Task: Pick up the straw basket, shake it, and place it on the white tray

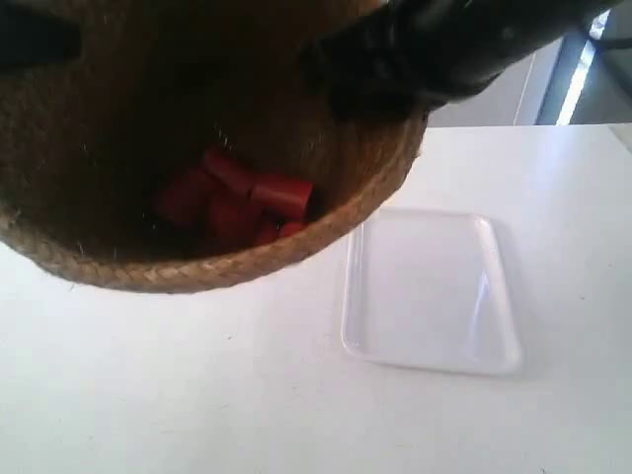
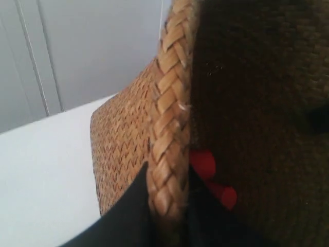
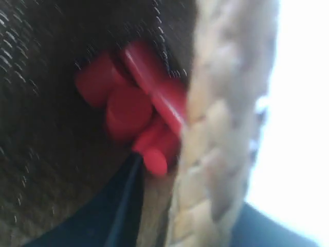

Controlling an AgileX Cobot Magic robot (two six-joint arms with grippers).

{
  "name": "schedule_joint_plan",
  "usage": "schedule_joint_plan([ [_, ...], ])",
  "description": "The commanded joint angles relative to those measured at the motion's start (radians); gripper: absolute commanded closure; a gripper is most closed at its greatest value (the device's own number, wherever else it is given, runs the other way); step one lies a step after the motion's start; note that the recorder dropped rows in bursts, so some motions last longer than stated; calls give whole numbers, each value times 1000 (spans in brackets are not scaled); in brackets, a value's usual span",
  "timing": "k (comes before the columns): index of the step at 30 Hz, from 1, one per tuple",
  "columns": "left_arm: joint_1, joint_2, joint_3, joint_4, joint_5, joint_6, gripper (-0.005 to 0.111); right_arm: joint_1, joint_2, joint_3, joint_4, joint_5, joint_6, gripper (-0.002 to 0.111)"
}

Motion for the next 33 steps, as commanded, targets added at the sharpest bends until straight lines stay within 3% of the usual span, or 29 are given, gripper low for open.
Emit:
schedule_joint_plan([
  [1, -5, 89, 162, 63, -17, -114, 107, -23, 62, 193, -32, -103, 55, 108],
  [5, -2, 80, 156, 39, 6, -45, 107, -9, 76, 178, 14, -79, 0, 108],
  [22, 0, 79, 144, 44, -27, -36, 107, -9, 155, 191, 4, -109, 0, 108],
  [28, 0, 153, 144, 56, -16, -36, 107, -9, 205, 189, 6, -121, 0, 108],
  [29, 0, 160, 141, 56, -17, -14, 107, -9, 187, 166, 6, -91, 0, 108],
  [31, 0, 110, 46, 53, 109, -43, 107, -9, 85, 35, 6, 48, -24, 108],
  [32, 0, 51, -22, 27, 161, -35, 107, 5, -3, -17, 25, 31, -23, 108],
  [33, -7, 31, 7, -7, 95, 14, 107, 15, -41, 35, 2, -88, -20, 108],
])
